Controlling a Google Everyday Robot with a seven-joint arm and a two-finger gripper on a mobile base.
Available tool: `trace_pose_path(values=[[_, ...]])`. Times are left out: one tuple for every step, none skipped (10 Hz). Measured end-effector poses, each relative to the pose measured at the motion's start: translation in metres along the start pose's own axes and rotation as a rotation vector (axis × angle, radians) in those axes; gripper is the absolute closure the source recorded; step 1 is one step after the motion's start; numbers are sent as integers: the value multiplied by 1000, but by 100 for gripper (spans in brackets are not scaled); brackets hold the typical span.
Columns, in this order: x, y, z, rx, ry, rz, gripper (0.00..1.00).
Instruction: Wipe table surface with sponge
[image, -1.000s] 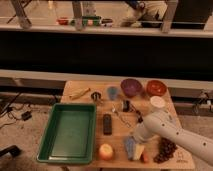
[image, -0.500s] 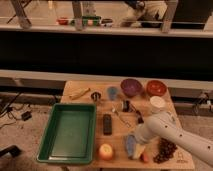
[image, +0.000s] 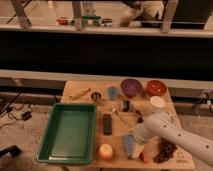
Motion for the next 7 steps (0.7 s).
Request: trace_pose_path(values=[[-3,0,0,0,-1,-4,73],[-6,-1,0,0,-3,-8,73],[-9,-1,0,2,-5,-13,73],[-11,0,0,1,-6,-15,73],[-14,1,-2,3,-10,-18,73],[-18,2,-4,4,-17,-24,73],[-19,4,-5,3,-24,-26,73]])
